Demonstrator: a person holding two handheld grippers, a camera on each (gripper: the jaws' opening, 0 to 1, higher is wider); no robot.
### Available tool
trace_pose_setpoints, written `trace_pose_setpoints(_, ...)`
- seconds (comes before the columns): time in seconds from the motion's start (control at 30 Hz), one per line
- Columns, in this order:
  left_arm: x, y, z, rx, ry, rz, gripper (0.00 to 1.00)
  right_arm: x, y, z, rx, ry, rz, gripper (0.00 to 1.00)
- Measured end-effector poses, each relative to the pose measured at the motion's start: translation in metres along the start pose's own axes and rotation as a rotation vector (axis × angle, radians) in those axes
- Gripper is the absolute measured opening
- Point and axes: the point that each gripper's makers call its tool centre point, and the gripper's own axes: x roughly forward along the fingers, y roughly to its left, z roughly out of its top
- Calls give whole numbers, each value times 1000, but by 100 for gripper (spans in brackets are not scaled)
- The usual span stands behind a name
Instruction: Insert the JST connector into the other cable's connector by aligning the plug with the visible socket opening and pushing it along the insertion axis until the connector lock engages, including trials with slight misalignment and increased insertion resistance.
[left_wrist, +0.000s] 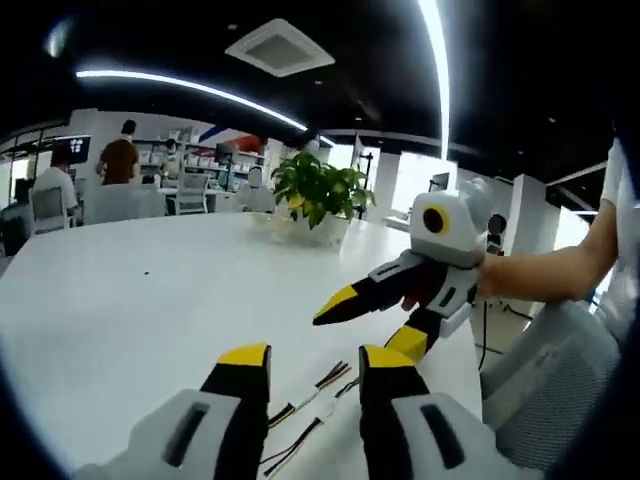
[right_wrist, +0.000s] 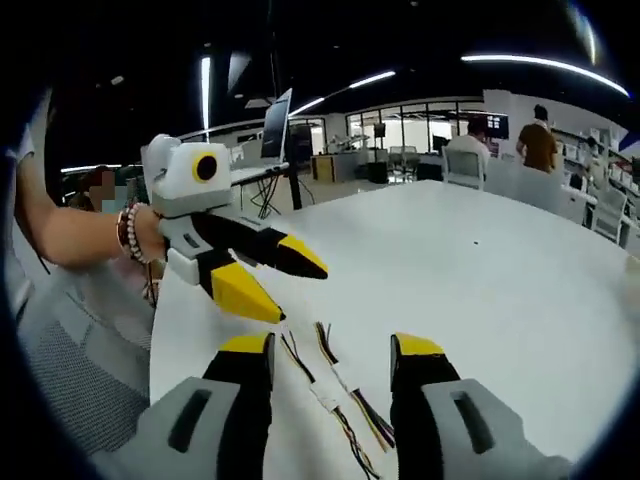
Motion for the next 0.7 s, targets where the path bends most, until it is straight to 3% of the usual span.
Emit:
trace_pose_setpoints(0.1, -5, 1, 3, -46, -8, 34, 64, -8, -1, 3, 19, -4, -33, 48)
trace_pose_setpoints(0.27, -23, 5, 10, -31, -9, 86, 79, -33, 1, 17, 74, -80, -74, 47)
trace_pose_setpoints(0.43, -47, 6, 26, -37, -16, 164, 89, -63, 2, 28, 79, -144, -156, 60)
trace_pose_setpoints(0.53, -64, -1, 30, -11, 9, 187, 98, -85, 4, 34, 106, -211, -202, 61)
trace_pose_setpoints(0.6, -77, -10, 34, 28, 0, 181, 99, -97, 7, 32, 109, -219, -216, 62)
trace_pose_setpoints(0.7, -96, -17, 36, 45, -8, 209, 99, -118, 6, 32, 100, -254, -284, 72)
